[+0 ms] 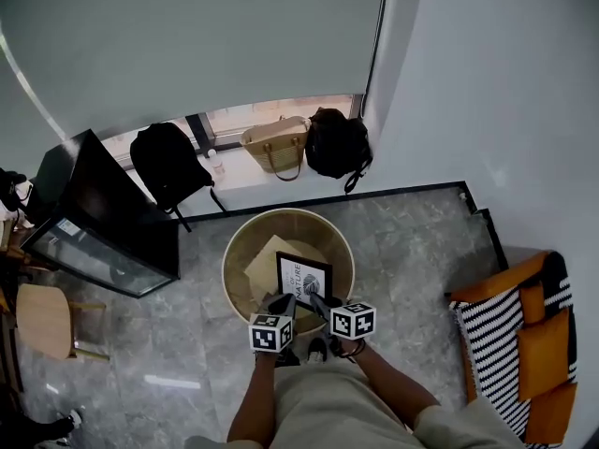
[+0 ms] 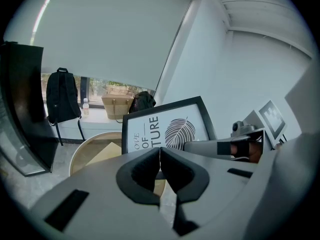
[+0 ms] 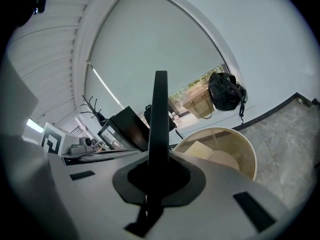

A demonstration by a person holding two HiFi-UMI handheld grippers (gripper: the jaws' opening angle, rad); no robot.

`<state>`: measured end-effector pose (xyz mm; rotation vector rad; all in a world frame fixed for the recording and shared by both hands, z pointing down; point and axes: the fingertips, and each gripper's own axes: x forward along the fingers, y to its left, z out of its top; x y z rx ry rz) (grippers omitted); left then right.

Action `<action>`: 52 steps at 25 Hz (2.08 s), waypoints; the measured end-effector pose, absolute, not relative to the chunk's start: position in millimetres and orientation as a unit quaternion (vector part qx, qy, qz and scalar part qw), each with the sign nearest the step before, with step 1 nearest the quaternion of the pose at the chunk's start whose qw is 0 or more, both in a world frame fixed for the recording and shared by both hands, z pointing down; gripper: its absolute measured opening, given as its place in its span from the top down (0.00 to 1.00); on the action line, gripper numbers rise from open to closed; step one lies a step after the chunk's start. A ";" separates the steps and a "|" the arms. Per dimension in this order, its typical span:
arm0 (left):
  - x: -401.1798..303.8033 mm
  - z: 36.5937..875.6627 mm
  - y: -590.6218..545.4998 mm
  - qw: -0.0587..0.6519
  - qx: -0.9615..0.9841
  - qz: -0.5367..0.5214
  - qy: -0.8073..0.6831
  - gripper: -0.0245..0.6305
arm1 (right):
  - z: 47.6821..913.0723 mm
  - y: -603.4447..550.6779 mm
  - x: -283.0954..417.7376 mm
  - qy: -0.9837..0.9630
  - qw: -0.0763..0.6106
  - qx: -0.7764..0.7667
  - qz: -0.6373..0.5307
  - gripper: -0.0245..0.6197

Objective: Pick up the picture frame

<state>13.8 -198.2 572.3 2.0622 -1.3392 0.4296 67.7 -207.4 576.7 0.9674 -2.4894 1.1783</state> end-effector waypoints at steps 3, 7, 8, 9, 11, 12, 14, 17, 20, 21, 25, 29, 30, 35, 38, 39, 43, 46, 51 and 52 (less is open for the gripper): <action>17.0 572.7 -197.1 0.316 0.785 0.165 -0.507 0.93 | 580.5 -205.8 74.0 -0.842 0.114 0.334 0.407 0.90; 15.1 571.3 -193.3 0.314 0.784 0.168 -0.508 0.93 | 582.1 -203.7 76.0 -0.842 0.118 0.335 0.407 0.90; 15.0 571.7 -192.5 0.314 0.784 0.169 -0.509 0.93 | 582.5 -203.2 76.8 -0.842 0.119 0.334 0.406 0.90; 15.1 572.0 -191.6 0.315 0.783 0.168 -0.510 0.93 | 582.8 -202.4 77.9 -0.842 0.119 0.333 0.406 0.90; 15.7 572.6 -189.2 0.316 0.781 0.168 -0.512 0.93 | 583.3 -200.5 79.9 -0.842 0.118 0.332 0.408 0.90; 15.7 572.9 -187.5 0.316 0.781 0.168 -0.513 0.93 | 584.0 -199.1 80.4 -0.842 0.118 0.332 0.409 0.90; 14.7 574.5 -183.6 0.315 0.780 0.169 -0.513 0.93 | 586.0 -196.3 80.4 -0.841 0.119 0.331 0.411 0.90; 11.1 577.4 -179.0 0.317 0.777 0.172 -0.516 0.93 | 588.5 -193.9 80.0 -0.840 0.120 0.329 0.415 0.90; 5.9 578.6 -174.2 0.319 0.773 0.171 -0.521 0.93 | 590.9 -192.0 80.5 -0.839 0.122 0.329 0.417 0.90; 3.8 578.8 -172.6 0.319 0.772 0.171 -0.523 0.93 | 591.6 -191.2 80.6 -0.838 0.122 0.329 0.418 0.90; -3.1 579.8 -166.4 0.322 0.767 0.169 -0.529 0.93 | 593.3 -188.3 79.8 -0.836 0.122 0.330 0.422 0.90; -5.9 581.5 -163.7 0.323 0.766 0.168 -0.530 0.93 | 592.2 -187.5 76.7 -0.838 0.122 0.329 0.419 0.90; -6.6 581.2 -164.1 0.323 0.766 0.168 -0.530 0.93 | 591.7 -187.6 75.5 -0.838 0.122 0.329 0.419 0.90; -7.6 580.9 -161.7 0.327 0.766 0.163 -0.529 0.93 | 595.4 -178.9 75.6 -0.835 0.127 0.328 0.424 0.90; -7.4 581.1 -161.9 0.325 0.768 0.155 -0.530 0.93 | 597.4 -180.7 76.0 -0.832 0.128 0.331 0.426 0.90; -7.4 581.5 -161.7 0.324 0.769 0.154 -0.529 0.93 | 597.8 -181.9 76.7 -0.831 0.127 0.333 0.427 0.90; -9.1 580.7 -161.2 0.324 0.769 0.154 -0.528 0.93 | 598.3 -183.6 78.2 -0.827 0.125 0.339 0.430 0.90; -9.2 579.9 -160.9 0.324 0.769 0.151 -0.530 0.93 | 599.3 -184.5 80.3 -0.825 0.124 0.344 0.430 0.90; -9.9 582.5 -157.5 0.325 0.769 0.154 -0.529 0.93 | 599.9 -186.9 82.5 -0.822 0.119 0.348 0.435 0.90; -9.9 582.1 -157.6 0.325 0.769 0.155 -0.529 0.93 | 599.6 -187.3 82.6 -0.822 0.118 0.347 0.435 0.90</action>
